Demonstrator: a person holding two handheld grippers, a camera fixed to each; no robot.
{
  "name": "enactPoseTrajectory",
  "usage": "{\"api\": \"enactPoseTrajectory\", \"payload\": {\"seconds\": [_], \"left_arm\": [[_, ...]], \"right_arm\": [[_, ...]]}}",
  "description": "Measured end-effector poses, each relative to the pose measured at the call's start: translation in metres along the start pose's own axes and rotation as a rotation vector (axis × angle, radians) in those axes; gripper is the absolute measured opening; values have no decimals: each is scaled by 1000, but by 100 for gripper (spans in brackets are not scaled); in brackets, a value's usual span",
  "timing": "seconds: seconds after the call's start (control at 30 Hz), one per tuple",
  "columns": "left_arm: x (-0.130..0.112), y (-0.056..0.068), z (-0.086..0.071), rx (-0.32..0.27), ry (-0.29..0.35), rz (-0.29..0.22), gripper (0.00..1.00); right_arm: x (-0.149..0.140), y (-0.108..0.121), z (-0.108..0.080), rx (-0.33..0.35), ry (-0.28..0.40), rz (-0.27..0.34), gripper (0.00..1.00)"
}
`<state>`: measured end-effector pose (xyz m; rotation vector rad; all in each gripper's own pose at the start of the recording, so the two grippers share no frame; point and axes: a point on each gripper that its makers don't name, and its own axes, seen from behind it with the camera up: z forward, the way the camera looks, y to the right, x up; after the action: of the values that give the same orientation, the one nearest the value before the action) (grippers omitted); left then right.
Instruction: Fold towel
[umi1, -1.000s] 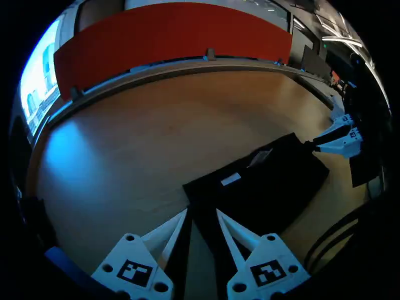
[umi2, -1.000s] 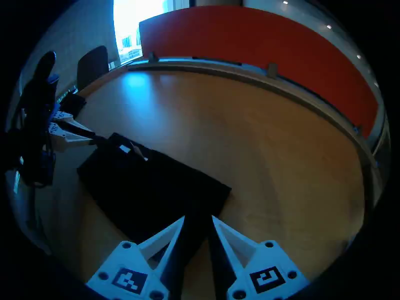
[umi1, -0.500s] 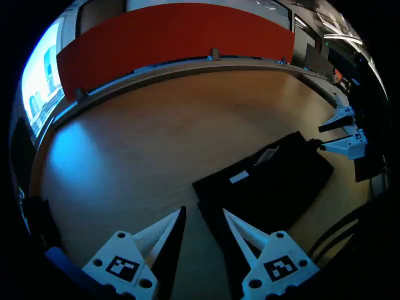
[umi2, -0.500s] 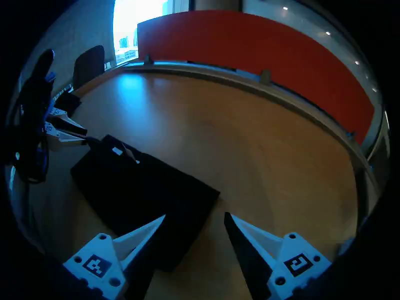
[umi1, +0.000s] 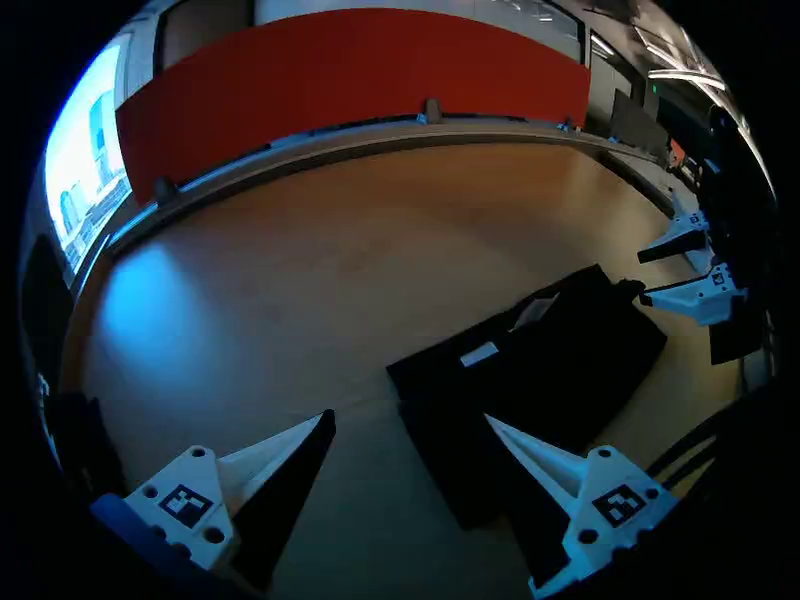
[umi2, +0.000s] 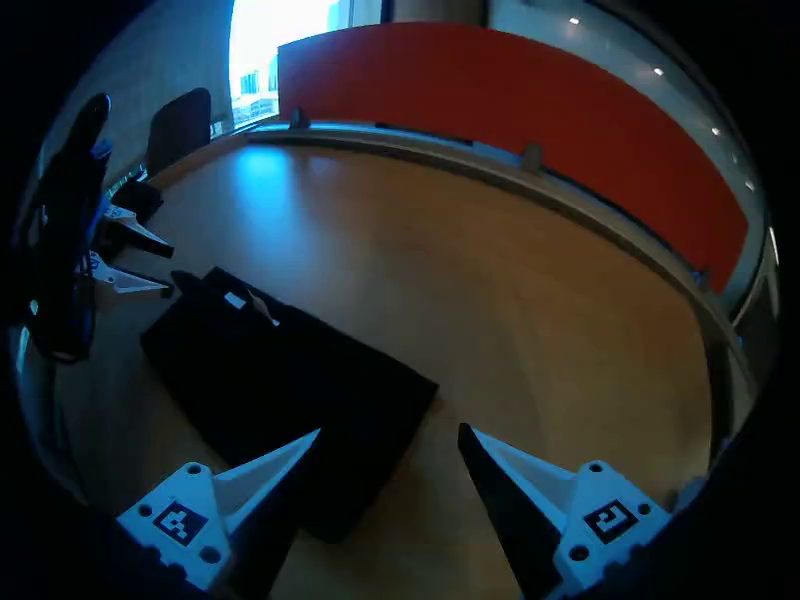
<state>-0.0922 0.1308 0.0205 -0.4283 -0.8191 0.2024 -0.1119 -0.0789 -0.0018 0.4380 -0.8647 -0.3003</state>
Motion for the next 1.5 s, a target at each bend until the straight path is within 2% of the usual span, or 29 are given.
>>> {"api": "enactPoseTrajectory", "payload": {"seconds": [0.37,0.77,1.5], "left_arm": [[-8,-5,-9,14,-2,-27,100],[-27,-20,-31,52,-3,-78,100],[-59,-48,-71,116,8,-178,100]], "right_arm": [[2,-8,0,12,-1,-13,97],[13,-26,8,39,7,-47,97],[38,-90,34,129,11,-137,97]]}}
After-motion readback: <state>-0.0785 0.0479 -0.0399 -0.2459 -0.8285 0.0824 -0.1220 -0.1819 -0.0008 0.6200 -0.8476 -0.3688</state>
